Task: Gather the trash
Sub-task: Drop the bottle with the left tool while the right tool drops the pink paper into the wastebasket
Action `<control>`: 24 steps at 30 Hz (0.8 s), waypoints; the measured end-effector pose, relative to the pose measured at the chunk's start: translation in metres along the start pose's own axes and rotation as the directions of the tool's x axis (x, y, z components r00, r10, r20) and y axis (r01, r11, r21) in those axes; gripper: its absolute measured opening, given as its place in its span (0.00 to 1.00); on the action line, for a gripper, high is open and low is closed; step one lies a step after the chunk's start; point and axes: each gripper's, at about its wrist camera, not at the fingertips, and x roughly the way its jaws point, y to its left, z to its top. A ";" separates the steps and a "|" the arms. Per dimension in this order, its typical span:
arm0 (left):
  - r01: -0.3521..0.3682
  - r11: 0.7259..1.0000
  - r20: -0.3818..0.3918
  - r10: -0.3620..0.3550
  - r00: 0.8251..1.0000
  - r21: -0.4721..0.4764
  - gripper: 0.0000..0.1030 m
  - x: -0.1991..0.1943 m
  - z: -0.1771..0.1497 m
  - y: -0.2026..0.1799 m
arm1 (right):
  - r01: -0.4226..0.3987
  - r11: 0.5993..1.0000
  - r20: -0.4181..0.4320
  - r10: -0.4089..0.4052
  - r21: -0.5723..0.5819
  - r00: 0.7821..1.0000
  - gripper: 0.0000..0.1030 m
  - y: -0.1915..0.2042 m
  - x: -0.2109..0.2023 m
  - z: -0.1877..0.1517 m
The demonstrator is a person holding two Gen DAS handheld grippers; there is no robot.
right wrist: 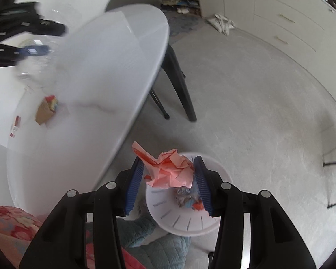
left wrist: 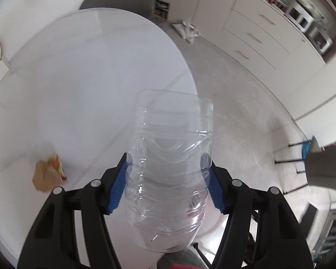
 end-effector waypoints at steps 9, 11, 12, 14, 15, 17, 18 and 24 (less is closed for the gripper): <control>0.017 0.989 -0.069 -0.007 0.998 0.149 0.60 0.000 -0.072 -0.034 | 0.060 0.995 -0.196 -0.043 0.080 0.980 0.83 -0.027 0.098 -0.067; 0.016 0.982 -0.079 -0.002 0.997 0.186 0.60 0.001 -0.092 -0.048 | 0.081 0.991 -0.218 -0.056 0.106 0.974 0.83 -0.037 0.104 -0.076; 0.021 0.977 -0.087 -0.002 0.996 0.214 0.60 0.004 -0.098 -0.056 | 0.087 0.987 -0.219 -0.056 0.135 0.974 0.83 -0.043 0.102 -0.080; 0.038 0.963 -0.110 -0.008 0.994 0.266 0.60 0.012 -0.109 -0.072 | 0.087 0.975 -0.187 -0.049 0.204 0.981 0.85 -0.061 0.085 -0.091; 0.055 0.954 -0.130 -0.017 0.991 0.296 0.60 0.018 -0.117 -0.083 | 0.099 0.968 -0.164 -0.061 0.232 0.985 0.86 -0.071 0.071 -0.095; 0.084 0.935 -0.172 -0.025 0.985 0.344 0.60 0.033 -0.131 -0.100 | 0.139 0.956 -0.126 -0.109 0.257 0.986 0.90 -0.087 0.048 -0.100; 0.093 0.926 -0.195 -0.021 0.981 0.366 0.60 0.040 -0.138 -0.110 | 0.160 0.951 -0.110 -0.135 0.264 0.985 0.90 -0.096 0.035 -0.104; 0.143 0.900 -0.337 0.004 0.941 0.411 0.65 0.109 -0.178 -0.152 | 0.197 0.921 -0.042 -0.195 0.337 0.980 0.92 -0.135 -0.015 -0.117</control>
